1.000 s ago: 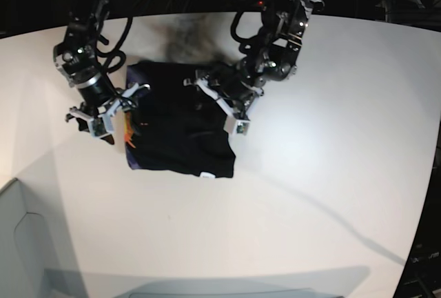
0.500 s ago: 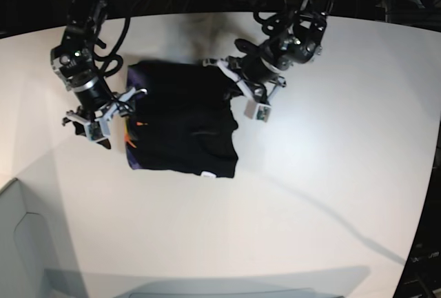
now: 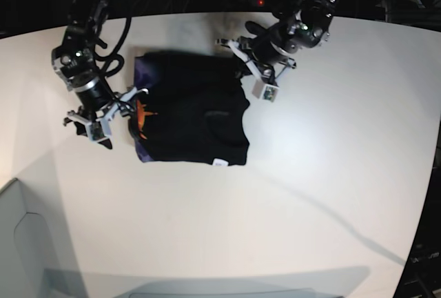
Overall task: Fold the T-shirt properly
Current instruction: 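Press and tuck the bundle edges with both grippers to square it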
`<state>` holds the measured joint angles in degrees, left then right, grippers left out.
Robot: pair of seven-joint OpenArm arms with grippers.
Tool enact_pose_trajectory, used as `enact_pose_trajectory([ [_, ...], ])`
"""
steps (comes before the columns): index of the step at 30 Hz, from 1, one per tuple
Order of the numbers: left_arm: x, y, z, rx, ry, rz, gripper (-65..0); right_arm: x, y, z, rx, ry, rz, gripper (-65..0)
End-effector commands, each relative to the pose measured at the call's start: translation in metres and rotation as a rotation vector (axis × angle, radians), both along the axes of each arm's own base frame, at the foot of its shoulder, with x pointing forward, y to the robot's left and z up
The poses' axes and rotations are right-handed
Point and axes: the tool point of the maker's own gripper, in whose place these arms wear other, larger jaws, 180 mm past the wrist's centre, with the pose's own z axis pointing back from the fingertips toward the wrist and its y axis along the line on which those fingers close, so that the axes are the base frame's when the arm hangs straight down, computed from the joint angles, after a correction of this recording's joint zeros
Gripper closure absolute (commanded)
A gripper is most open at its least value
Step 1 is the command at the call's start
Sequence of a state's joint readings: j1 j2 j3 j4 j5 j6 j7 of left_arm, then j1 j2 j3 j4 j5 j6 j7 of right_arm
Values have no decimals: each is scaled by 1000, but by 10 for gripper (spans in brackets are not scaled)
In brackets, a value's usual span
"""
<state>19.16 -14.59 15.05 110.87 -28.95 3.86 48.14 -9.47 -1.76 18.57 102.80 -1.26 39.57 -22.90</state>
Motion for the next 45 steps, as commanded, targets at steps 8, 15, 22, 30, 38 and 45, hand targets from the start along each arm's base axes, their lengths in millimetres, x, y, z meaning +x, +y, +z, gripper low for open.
enact_pose_trajectory([
  [8,-10,3,21,-105,9,41,-291,6,3,15,17,-57,13,-397],
  [15,-16,48,12,-62,39,158,-380,5,3,15,17,-56,13,-397],
  [22,12,58,27,-75,-32,210,-382,6,4,15,17,-57,14,-397],
  [30,25,4,57,-317,-29,149,-384,4,10,14,24,-54,25,-397],
  [38,55,-3,63,-383,-43,172,-384,5,10,14,25,-54,25,-398],
  [45,65,12,25,-351,95,332,-385,5,10,15,25,-56,26,-398],
])
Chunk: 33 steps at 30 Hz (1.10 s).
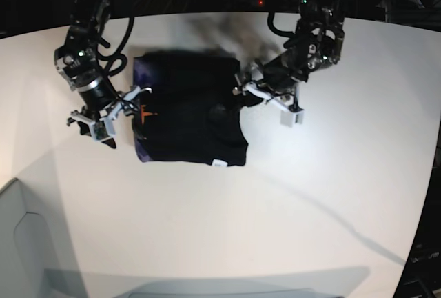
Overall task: Fold the T-shirt properly
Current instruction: 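Press and tuck the bundle edges with both grippers to square it, then pull the bundle with both grippers to flatten and align it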
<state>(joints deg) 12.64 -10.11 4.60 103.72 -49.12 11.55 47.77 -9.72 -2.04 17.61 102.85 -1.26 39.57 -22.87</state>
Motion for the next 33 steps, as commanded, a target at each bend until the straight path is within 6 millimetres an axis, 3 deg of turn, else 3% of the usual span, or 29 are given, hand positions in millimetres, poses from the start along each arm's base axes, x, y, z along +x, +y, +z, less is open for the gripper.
enact_pose_trajectory([
  [1,13,-4,16,-40,-39,24,-385,6,3,16,17,-58,10,-398],
  [5,19,-9,20,-50,-46,27,-385,6,3,16,17,-58,10,-398],
  [14,23,-21,-18,-52,64,23,-385,7,2,16,16,-60,9,-397],
  [18,21,-16,-33,76,61,-12,-385,7,0,16,13,-59,7,-397],
  [23,21,-24,-44,209,30,-95,-371,8,0,19,11,-68,5,-397],
  [25,20,-29,-51,243,33,-134,-283,13,-3,25,9,-88,0,-397],
  [28,25,-29,-67,317,46,-180,-29,18,-19,31,2,-106,-46,-396],
  [29,30,-28,-74,358,50,-201,0,20,-25,35,-1,-117,-64,-396],
  [33,47,-41,-89,516,-16,-380,0,25,-47,43,-12,-141,-124,-396],
])
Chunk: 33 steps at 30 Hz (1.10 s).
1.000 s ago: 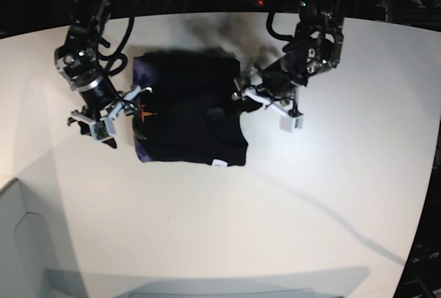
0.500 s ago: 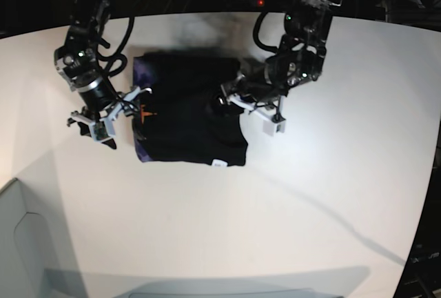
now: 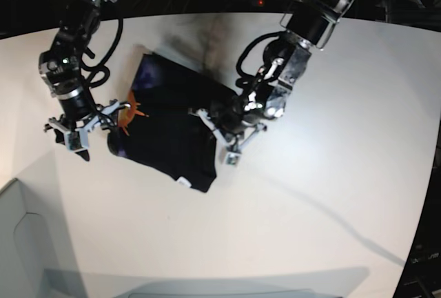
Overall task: Fold the T-shirt properly
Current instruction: 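Pull the bundle with both grippers to flatten and align it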
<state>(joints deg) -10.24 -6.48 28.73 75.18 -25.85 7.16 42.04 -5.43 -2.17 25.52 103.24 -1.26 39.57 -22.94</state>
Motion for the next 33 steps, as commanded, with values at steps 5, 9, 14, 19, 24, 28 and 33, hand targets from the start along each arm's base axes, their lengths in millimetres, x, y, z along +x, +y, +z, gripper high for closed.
enact_pose_trajectory([
  [5,5,-30,-15,308,-145,-487,0,12,-30,32,-3,-107,-78,-396],
  [9,11,-68,-8,454,-338,-825,0,12,-52,40,-9,-130,-142,-396],
  [14,20,-103,-4,522,-407,-1002,0,2,-74,38,-18,-123,-205,-398],
  [19,34,-121,7,562,-445,-1024,-6,-10,-84,28,-21,-93,-234,-399],
  [24,48,-133,26,627,-505,-1030,-209,-12,-81,23,-11,-81,-234,-395],
  [28,61,-132,40,671,-550,-1025,-368,-13,-79,21,-2,-76,-236,-382],
  [33,86,-135,85,658,-662,-954,-367,-12,-70,21,21,-81,-232,-179],
])
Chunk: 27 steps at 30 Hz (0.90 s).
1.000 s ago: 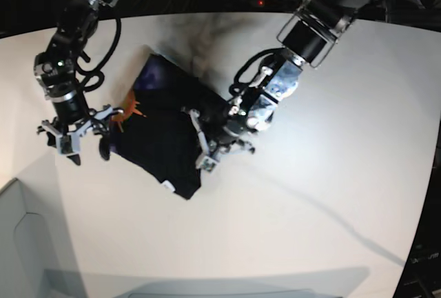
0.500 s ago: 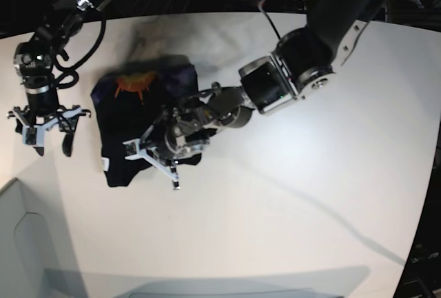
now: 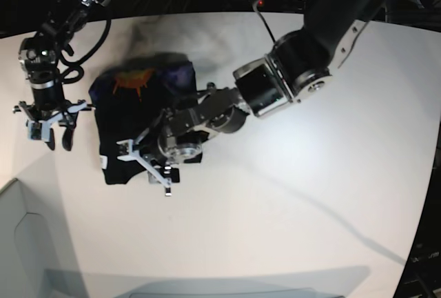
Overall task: Fold the T-shirt properly
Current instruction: 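Pull the bundle with both grippers to flatten and align it, then smooth the bundle's sun-print edge with the right gripper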
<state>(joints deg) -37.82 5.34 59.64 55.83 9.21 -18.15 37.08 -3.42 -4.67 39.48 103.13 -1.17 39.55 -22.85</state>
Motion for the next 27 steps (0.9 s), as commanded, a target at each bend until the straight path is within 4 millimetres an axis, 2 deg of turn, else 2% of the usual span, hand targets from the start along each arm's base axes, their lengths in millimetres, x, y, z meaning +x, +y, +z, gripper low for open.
enact_pose_trajectory([
  [1,23,-8,41,-74,-88,12,-367,6,5,16,7,-66,11,-118],
  [3,36,-2,72,-142,-146,43,-367,4,8,22,3,-81,9,0],
  [5,44,11,92,-193,-185,81,-367,2,16,29,9,-101,6,0],
  [8,55,47,117,-227,-245,178,-367,-7,25,37,-8,-108,19,0],
  [9,56,60,123,-239,-257,214,-367,-10,29,36,-13,-100,34,0],
  [11,55,98,135,-260,-281,306,-367,-19,40,28,-16,-68,66,0],
  [14,40,159,132,-268,-286,443,-367,-32,51,10,-2,-11,96,0],
  [17,22,222,123,-269,-276,602,-367,-46,52,-15,30,60,96,0],
  [22,-9,329,114,-281,-285,902,-367,-61,55,-66,121,178,82,0],
  [24,-24,368,109,-273,-288,1012,-367,-66,57,-80,147,210,78,0],
  [27,-43,409,103,-274,-288,1149,-367,-77,59,-94,168,251,75,0],
])
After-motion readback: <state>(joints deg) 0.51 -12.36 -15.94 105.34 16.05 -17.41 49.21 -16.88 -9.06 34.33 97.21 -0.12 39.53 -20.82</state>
